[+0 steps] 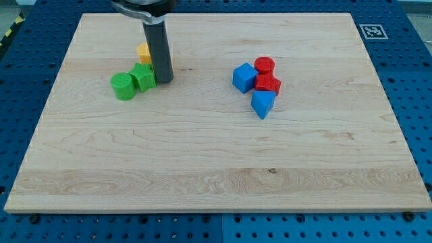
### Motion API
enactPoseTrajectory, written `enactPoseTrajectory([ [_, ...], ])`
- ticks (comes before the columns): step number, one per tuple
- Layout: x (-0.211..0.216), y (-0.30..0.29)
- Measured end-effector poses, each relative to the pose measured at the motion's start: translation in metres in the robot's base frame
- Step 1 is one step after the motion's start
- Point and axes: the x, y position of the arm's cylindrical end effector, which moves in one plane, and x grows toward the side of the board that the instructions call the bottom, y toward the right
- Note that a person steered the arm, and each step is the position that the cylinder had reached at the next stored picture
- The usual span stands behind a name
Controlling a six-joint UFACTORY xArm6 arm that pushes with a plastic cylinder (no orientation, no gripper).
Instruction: Push the group of blocks a bit up
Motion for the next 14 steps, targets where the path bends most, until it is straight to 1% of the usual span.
enactPoseTrajectory([
  [1, 0.040, 0.005],
  [2, 0.059, -0.013],
  [3, 0.059, -0.071],
  [4, 0.058, -0.105],
  [5, 0.054, -0.105],
  [6, 0.028, -0.105],
  [7, 0.015, -0.100],
  [8, 0.016, -0.098],
  [9, 0.042, -0.099],
  [10, 0.047, -0.099],
  [12, 0.041, -0.057],
  [14, 0.038, -0.052],
])
